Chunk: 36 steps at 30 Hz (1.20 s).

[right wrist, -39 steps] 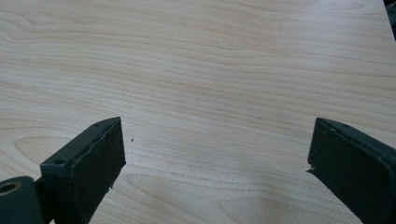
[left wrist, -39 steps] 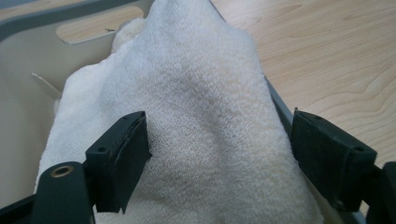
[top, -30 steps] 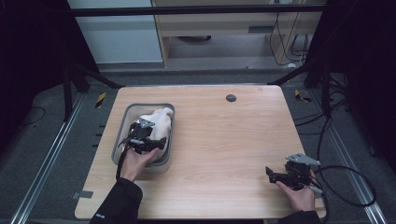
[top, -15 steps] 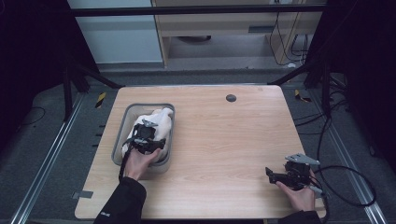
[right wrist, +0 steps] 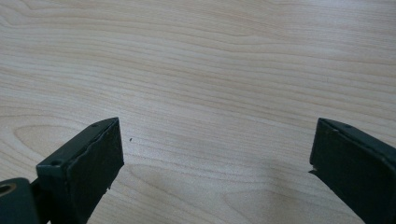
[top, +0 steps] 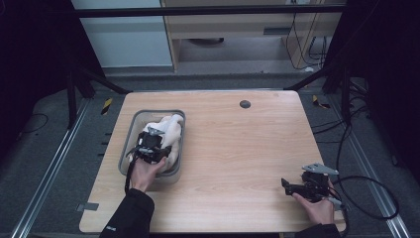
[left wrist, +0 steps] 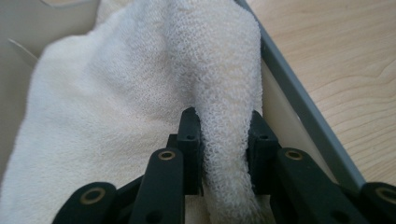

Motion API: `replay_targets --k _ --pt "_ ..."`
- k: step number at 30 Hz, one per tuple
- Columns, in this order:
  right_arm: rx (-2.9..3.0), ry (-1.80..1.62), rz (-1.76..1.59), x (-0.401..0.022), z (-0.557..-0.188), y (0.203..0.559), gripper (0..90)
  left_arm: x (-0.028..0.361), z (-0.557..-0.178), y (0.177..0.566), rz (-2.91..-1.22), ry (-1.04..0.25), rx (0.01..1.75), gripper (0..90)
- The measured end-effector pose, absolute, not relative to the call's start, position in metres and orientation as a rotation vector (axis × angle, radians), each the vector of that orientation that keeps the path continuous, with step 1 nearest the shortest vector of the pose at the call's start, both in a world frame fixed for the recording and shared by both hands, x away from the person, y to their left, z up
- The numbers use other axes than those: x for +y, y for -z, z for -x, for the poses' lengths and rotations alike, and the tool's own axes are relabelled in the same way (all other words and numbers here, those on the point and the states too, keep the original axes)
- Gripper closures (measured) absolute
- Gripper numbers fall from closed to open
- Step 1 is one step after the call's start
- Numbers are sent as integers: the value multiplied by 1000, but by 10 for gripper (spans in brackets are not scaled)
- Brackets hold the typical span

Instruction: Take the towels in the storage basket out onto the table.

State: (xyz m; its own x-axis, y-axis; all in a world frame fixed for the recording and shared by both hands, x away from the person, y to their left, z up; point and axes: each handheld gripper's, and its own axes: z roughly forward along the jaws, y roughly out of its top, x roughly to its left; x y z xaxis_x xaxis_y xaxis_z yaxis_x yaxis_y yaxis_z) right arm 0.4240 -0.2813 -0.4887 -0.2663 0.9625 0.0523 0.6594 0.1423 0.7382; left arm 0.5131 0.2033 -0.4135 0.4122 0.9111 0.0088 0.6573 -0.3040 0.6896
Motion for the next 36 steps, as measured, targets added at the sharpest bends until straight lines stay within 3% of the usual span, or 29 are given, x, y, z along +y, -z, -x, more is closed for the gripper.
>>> replay_targets --k 19,36 --pt "2003 -916 -1552 -281 -425 490 28 244 -483 353 -1832 -572 1273 735" --pt "2010 -914 -1552 -281 -425 490 28 245 -471 299 -1764 -630 1192 741"
